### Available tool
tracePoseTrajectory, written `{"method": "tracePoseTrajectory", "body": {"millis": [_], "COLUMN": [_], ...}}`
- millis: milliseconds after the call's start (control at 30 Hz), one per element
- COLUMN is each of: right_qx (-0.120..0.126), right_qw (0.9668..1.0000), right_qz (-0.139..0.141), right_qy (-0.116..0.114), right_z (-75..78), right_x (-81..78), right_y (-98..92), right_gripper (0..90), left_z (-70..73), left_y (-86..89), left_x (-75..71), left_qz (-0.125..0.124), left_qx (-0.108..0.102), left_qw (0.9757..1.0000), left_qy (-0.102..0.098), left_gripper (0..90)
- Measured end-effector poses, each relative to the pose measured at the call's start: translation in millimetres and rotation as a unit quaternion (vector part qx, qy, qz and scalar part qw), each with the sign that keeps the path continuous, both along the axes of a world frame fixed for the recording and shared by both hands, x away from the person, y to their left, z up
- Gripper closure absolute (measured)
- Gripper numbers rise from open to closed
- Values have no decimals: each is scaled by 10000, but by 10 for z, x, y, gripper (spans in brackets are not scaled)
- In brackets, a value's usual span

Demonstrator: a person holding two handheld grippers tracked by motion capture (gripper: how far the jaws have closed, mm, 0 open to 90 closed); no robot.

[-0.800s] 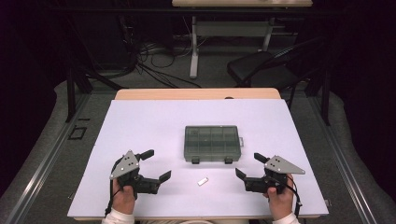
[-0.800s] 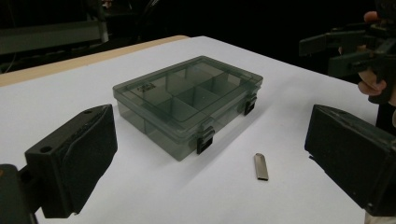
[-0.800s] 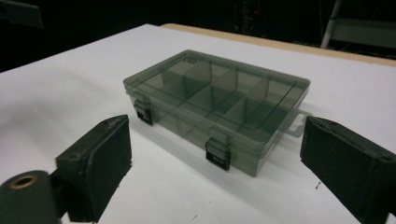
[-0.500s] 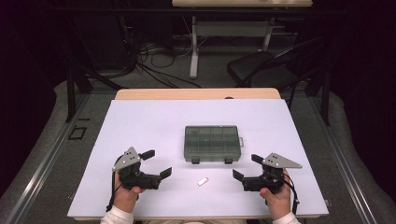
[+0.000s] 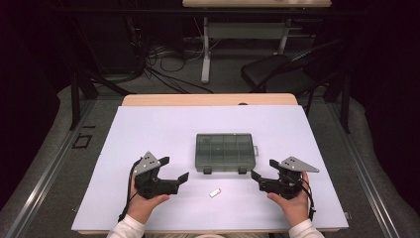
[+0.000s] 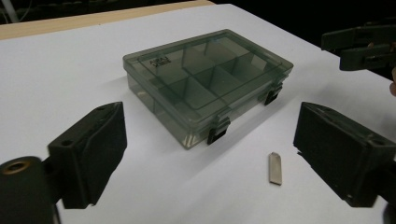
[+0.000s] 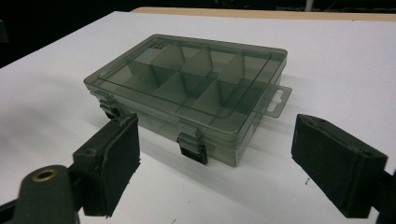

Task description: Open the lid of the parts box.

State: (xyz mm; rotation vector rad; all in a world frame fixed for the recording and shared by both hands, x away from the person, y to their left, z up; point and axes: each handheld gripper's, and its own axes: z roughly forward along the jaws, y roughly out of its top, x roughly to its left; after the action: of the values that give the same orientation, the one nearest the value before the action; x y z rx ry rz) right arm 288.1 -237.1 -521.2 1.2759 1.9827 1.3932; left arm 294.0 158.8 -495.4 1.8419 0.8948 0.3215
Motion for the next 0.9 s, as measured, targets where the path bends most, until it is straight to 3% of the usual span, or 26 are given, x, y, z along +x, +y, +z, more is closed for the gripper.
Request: {"method": "tracePoseTrajectory", "body": {"millis": [200,300,367,400,533,567,633,667,767,800,900], "right_qx": [-211,-186,-282,-329,-170,-327,-342,-369,-252,-63,-6], "right_qw": [9997,9998,9993,9989,9987,9978,9982,9980,9983,9987,9990], "right_qz": [44,50,31,-32,-59,-175,-193,-256,-263,-287,-211], "right_qy": [-135,-96,-241,-336,-480,-557,-450,-448,-460,-415,-400], "right_z": [35,46,39,29,-8,-35,-42,-52,-66,-82,-109], "right_x": [54,104,119,112,115,117,117,111,108,89,81], "right_y": [71,108,135,142,148,170,180,189,196,187,176], "right_gripper": [220,262,342,380,448,472,478,480,498,528,584], "left_z": [54,54,45,25,-21,-51,-74,-129,-196,-259,-325], "left_y": [-178,-236,-249,-268,-317,-330,-337,-352,-374,-409,-478], "left_x": [152,232,263,311,344,352,350,341,333,326,301], "left_qz": [101,241,310,388,487,512,532,536,421,310,214], "left_qx": [-46,-93,-182,-397,-252,-223,-215,-101,-132,-169,-101], "left_qw": [9999,9994,9989,9974,9981,9979,9978,9982,9987,9991,9995], "left_qy": [97,208,313,463,275,337,345,258,250,215,203], "left_gripper": [220,302,353,373,435,464,487,502,530,540,578]}}
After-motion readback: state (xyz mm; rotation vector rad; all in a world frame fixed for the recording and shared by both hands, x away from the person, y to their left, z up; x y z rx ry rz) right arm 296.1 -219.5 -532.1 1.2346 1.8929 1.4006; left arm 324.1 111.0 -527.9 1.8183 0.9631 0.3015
